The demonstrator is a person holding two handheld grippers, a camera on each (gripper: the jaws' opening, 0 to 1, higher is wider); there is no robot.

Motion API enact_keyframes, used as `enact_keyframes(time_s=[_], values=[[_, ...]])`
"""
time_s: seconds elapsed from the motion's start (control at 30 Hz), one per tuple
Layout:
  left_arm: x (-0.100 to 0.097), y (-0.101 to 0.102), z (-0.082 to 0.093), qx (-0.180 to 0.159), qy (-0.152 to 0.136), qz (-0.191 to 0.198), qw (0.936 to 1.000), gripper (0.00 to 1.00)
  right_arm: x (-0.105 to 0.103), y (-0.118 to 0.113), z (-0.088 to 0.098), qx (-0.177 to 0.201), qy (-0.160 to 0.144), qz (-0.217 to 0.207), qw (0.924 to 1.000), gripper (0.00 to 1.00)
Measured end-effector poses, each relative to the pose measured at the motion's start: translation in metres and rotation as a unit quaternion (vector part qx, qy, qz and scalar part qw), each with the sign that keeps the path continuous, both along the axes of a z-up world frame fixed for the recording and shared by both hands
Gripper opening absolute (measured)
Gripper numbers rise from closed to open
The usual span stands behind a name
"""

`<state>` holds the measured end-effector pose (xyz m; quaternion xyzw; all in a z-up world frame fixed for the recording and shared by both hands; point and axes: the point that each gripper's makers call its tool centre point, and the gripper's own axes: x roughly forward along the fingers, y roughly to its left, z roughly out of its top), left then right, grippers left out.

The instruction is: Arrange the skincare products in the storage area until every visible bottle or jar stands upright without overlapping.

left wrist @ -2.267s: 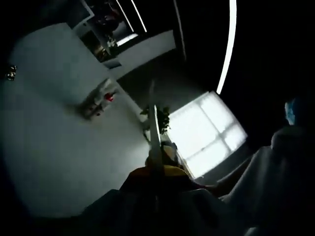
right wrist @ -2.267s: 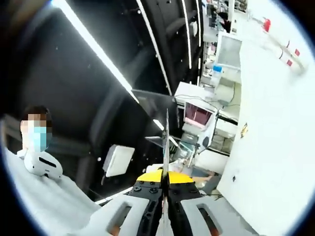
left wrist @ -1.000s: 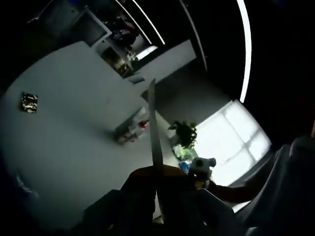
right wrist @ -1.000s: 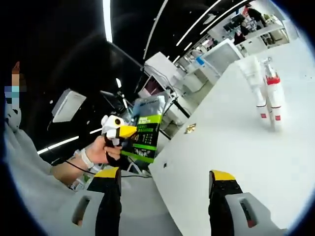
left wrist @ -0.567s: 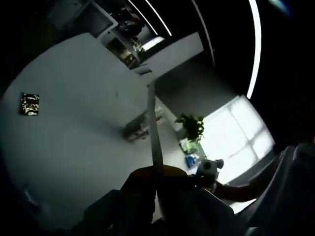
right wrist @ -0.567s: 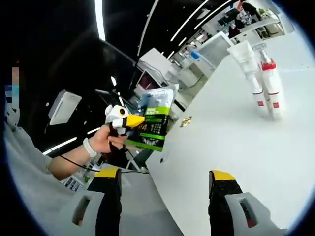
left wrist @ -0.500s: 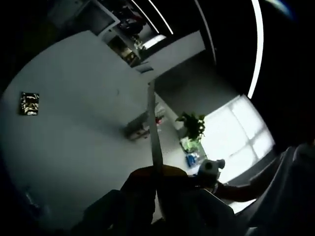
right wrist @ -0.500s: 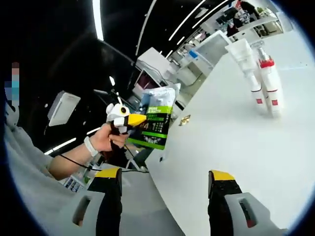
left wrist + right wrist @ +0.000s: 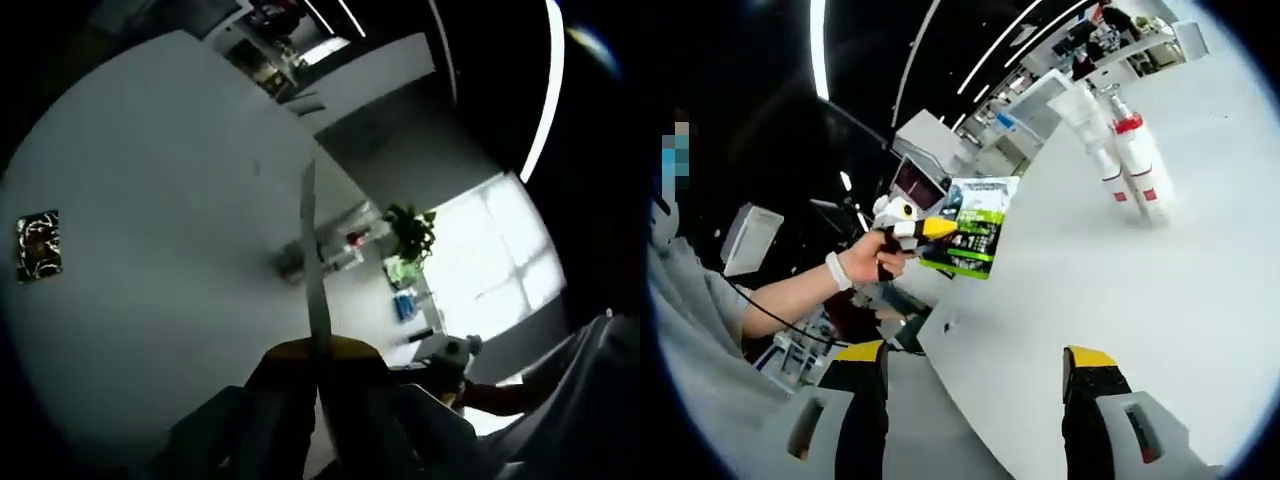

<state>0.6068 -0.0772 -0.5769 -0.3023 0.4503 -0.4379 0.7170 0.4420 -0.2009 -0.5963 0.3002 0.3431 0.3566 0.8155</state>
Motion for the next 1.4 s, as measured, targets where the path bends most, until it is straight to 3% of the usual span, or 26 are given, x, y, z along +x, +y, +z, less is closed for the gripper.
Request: enact_keyframes(time_s=[0.07,0.5,1.4], values=[[0.007,-0.004,0.003,-0.013,0.004,-0.001,0.9999,0.0,-0.001,-0.001,-0.001,-0.003,0.001,0.0,1.0,0.68],[0.035,-0.014,-0.018,0.0,0.02,-0.01,0.9997,0.0,0.002,-0.012,-0.018,-0.003,0.023,-0.019,0.9995,0.67],[0.071,-0.078,-0.077,0.012,0.069,-0.039,0.9968,0.0,0.004,-0.032,-0.045,-0.002,0.063,-0.06,0.9962,0.66]])
